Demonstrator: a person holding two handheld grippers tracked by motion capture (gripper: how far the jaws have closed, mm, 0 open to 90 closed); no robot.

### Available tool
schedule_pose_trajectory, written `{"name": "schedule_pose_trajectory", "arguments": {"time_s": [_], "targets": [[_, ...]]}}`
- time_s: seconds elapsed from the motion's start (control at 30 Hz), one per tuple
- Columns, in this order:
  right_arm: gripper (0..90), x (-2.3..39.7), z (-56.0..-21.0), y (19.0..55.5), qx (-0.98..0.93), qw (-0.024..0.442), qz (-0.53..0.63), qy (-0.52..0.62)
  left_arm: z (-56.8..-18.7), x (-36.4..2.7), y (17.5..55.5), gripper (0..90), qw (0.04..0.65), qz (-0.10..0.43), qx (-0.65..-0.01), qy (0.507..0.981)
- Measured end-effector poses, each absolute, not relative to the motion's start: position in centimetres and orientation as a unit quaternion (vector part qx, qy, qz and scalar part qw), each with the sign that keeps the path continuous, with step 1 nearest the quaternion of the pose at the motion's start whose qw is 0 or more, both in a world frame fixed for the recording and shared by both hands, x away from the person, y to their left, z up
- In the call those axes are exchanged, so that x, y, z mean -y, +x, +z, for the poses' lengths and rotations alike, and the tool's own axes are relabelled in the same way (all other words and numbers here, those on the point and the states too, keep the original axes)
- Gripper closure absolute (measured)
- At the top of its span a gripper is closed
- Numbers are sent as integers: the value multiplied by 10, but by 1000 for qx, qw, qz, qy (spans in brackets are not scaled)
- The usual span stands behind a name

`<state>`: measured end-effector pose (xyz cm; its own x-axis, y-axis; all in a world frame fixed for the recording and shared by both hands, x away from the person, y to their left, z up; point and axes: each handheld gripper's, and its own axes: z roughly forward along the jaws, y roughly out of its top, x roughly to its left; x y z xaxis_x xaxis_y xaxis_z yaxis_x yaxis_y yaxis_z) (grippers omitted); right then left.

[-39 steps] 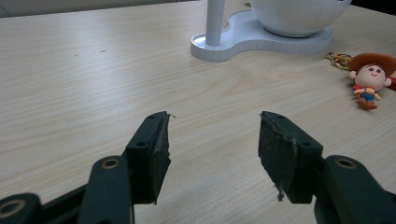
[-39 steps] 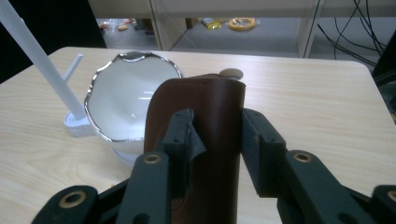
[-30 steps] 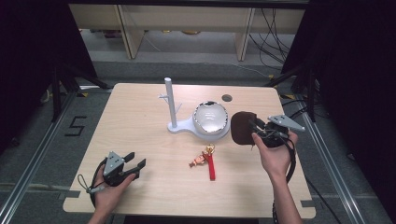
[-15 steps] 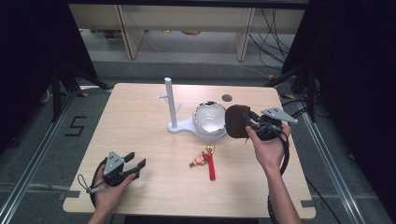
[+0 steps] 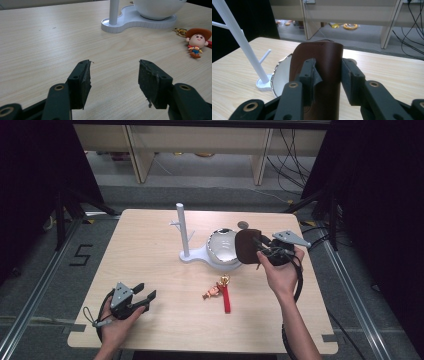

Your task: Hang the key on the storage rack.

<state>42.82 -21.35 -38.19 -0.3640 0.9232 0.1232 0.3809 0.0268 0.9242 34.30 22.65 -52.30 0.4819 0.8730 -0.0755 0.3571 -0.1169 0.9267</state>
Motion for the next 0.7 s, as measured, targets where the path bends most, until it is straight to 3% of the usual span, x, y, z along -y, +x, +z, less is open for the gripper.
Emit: {"name": "schedule_pose_trajectory", "arguments": {"time_s": [0.7], "targets": [[654,178,-384,463,-685,274,499,455,-523,-226,343,426,500,258,-437,702]]}}
